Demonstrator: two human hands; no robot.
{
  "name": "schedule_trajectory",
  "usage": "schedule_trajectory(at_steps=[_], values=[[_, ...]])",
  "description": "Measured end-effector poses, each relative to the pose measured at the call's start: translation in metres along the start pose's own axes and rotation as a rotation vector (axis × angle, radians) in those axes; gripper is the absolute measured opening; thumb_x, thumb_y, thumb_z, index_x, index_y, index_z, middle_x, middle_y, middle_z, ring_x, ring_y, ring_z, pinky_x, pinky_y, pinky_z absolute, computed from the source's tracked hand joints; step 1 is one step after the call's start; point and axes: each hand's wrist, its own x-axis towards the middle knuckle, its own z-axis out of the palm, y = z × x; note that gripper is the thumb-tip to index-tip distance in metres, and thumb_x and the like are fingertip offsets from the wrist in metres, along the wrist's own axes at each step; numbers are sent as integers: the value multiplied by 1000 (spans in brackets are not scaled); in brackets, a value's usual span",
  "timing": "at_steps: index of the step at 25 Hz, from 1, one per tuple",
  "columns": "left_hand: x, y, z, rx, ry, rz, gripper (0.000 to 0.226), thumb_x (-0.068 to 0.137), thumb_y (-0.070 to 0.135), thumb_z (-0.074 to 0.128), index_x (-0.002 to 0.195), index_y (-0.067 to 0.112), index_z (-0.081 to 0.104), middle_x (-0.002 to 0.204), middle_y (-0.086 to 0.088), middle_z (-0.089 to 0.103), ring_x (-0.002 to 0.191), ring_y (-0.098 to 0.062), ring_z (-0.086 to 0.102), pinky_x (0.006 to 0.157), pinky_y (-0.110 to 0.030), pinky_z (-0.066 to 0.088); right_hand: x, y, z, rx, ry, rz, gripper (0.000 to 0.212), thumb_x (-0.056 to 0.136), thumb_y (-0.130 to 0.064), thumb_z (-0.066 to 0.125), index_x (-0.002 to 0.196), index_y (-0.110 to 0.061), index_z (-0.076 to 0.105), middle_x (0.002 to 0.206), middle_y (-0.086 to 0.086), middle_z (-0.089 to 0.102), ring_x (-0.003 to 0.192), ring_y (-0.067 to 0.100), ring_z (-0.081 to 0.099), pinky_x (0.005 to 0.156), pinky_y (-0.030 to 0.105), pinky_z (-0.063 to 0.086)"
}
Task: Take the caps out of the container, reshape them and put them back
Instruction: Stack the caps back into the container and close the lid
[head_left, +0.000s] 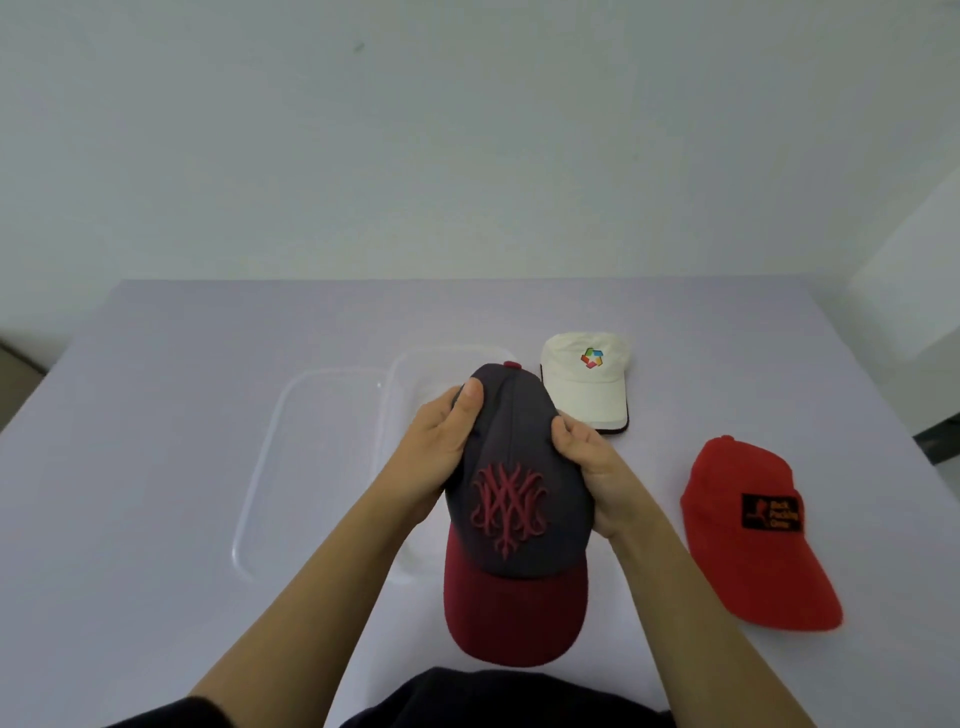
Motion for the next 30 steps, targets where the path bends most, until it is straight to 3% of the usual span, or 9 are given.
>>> schedule_trajectory(at_steps=[3,6,9,13,16,19,24,26,30], values=[[2,1,-22,175,25,-21,38,94,47,44,106,19,66,102,-2,73,95,-15,69,84,-32,54,4,2,9,-281,95,-20,42,83,-43,60,114,-15,62,114,7,69,108,23,63,93,34,51],[9,3,-33,445,75,5,48,91,51,47,96,7,65,95,-14,72,89,-28,68,82,-44,54,9,-1,21,-569,133,21,73,63,-58,70,123,-19,53,120,1,64,111,17,61,98,38,49],[12,4,-37,357,51,21,46,94,49,42,97,11,68,93,-8,73,88,-22,70,81,-35,57,19,1,26,-565,137,12,75,61,-50,78,125,-22,50,119,-2,64,110,15,62,97,41,50],[15,-4,-39,-20,40,-74,46,97,48,34,99,21,70,95,1,76,90,-11,71,74,-20,57,32,-1,23,-430,51,-16,41,82,-26,68,120,-19,55,118,2,66,110,17,63,97,36,49],[23,-6,-55,184,-35,-64,34,93,47,50,104,20,68,99,0,75,93,-14,71,85,-31,57,37,-2,21,-517,82,0,33,87,-20,64,117,-19,51,114,1,66,106,16,64,92,34,52],[35,1,-68,332,-135,-80,25,87,33,65,107,18,67,100,-1,74,91,-14,71,84,-33,56,43,3,25,-605,122,-20,41,86,-24,65,122,-24,45,111,-5,64,100,8,65,85,26,55],[68,-12,-80,233,-69,-38,24,87,24,65,106,10,67,104,-10,72,96,-22,70,85,-33,56,51,36,15,-619,616,-141,36,95,-39,46,125,-20,46,122,-5,54,118,12,51,94,23,40],[80,-32,-83,231,-106,-120,27,88,23,65,110,9,66,107,-12,72,98,-24,69,86,-34,56,46,61,3,-724,690,-21,45,95,-38,47,132,-14,41,132,0,49,126,17,46,99,25,36],[90,-80,-81,224,-173,-298,18,90,24,62,106,15,66,108,-8,71,104,-27,67,87,-34,55,40,104,-4,-774,607,232,57,97,-28,44,147,-13,21,153,6,30,139,24,31,112,35,28]])
